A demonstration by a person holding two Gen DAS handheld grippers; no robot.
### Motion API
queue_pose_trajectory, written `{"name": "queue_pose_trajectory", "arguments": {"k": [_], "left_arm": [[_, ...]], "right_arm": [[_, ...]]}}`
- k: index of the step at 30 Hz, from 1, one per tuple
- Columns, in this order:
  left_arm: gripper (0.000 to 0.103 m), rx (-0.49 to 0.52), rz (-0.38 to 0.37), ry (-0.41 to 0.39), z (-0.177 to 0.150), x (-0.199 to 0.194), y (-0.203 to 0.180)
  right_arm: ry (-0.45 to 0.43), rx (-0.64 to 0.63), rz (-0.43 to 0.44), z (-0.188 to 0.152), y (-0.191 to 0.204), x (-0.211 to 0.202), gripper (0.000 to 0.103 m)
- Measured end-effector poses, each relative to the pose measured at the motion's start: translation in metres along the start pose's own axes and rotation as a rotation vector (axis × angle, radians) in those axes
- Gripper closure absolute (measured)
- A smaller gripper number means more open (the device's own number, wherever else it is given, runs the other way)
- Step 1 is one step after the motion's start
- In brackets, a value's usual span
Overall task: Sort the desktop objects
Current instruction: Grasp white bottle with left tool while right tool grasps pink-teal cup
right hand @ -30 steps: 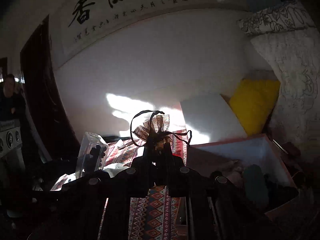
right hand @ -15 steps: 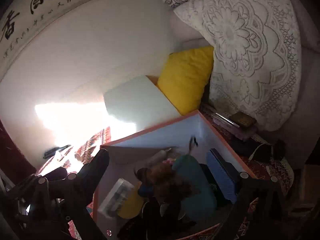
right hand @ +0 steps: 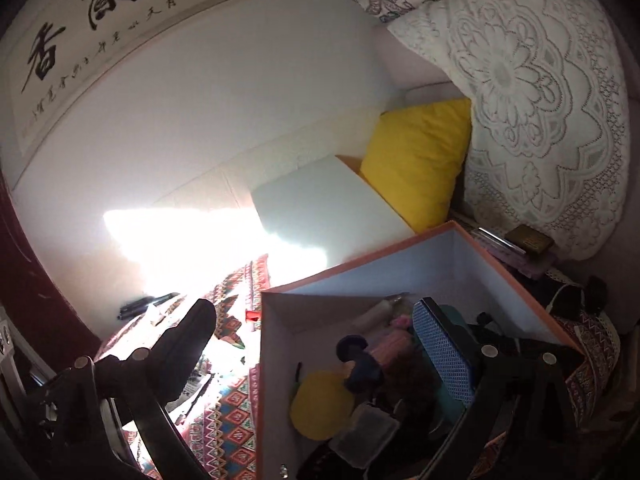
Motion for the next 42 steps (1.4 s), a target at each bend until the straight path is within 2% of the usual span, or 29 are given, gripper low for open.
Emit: {"name": "queue_pose_trajectory", "arguments": {"k": [6, 9, 13, 16, 19, 22, 23, 26, 28, 29, 30, 31, 32, 33, 36, 37, 39, 42], "left_arm": [[0.012, -0.114, 0.142, 0.061, -0.017, -0.002, 0.121], [0.012, -0.176, 0.162, 0.117, -0.021, 0.018, 0.168], [0.012, -0.319, 0.157, 0.186, -0.022, 0.067, 0.208], [0.012, -0.416, 0.080, 0.255, -0.018, 0.126, 0.213], [0.012, -0.457, 0.033, 0.352, -0.015, 0.193, 0.206], [0.012, -0.501, 0.054, 0.463, -0.016, 0.256, 0.203], [0.014, -0.546, 0.049, 0.481, -0.016, 0.272, 0.206], [0.014, -0.599, 0.030, 0.551, -0.017, 0.315, 0.207], [0.014, -0.570, 0.047, 0.567, -0.021, 0.328, 0.194], [0.013, -0.556, 0.056, 0.575, -0.022, 0.334, 0.188], [0.020, -0.544, 0.061, 0.578, -0.023, 0.340, 0.183], [0.030, -0.542, 0.050, 0.559, -0.022, 0.339, 0.179], [0.050, -0.546, 0.037, 0.541, -0.021, 0.339, 0.176], [0.054, -0.579, 0.016, 0.533, -0.022, 0.334, 0.176], [0.056, -0.635, -0.062, 0.514, -0.024, 0.305, 0.174], [0.056, -0.633, -0.065, 0.492, -0.024, 0.289, 0.174], [0.056, -0.628, -0.064, 0.429, -0.020, 0.247, 0.181], [0.056, -0.615, -0.068, 0.330, -0.018, 0.172, 0.190]], "right_arm": [[0.095, -0.153, 0.085, -0.026, 0.098, 0.051, 0.002], [0.209, -0.250, 0.137, -0.051, 0.142, 0.095, 0.002], [0.342, -0.373, 0.073, -0.087, 0.174, 0.170, 0.003], [0.431, -0.403, 0.037, -0.108, 0.179, 0.231, 0.003], [0.505, -0.369, -0.024, -0.128, 0.162, 0.293, 0.003], [0.581, -0.332, -0.089, -0.151, 0.147, 0.348, 0.002], [0.601, -0.324, -0.095, -0.159, 0.146, 0.363, 0.000], [0.512, -0.384, -0.097, -0.165, 0.158, 0.376, 0.000], [0.480, -0.379, -0.085, -0.164, 0.160, 0.379, 0.007], [0.470, -0.380, -0.083, -0.162, 0.160, 0.379, 0.022], [0.463, -0.386, -0.082, -0.161, 0.160, 0.378, 0.029], [0.465, -0.385, -0.081, -0.160, 0.159, 0.374, 0.033], [0.475, -0.379, -0.077, -0.160, 0.157, 0.369, 0.036], [0.485, -0.373, -0.074, -0.160, 0.154, 0.363, 0.038], [0.527, -0.337, -0.057, -0.161, 0.147, 0.345, 0.042], [0.560, -0.294, -0.040, -0.161, 0.144, 0.336, 0.042], [0.614, -0.223, 0.015, -0.162, 0.141, 0.312, 0.043], [0.606, -0.241, 0.056, -0.158, 0.143, 0.267, 0.044]]}}
Point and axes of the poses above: each gripper's, at about its wrist camera, not at the fingertips, and x roughly the way its jaws point, y to its left, z to its top, the point moved 3 cm from there along x, roughly the way its jaws point, and after that the axes turned 1 degree about x, right-handed, at the moved point
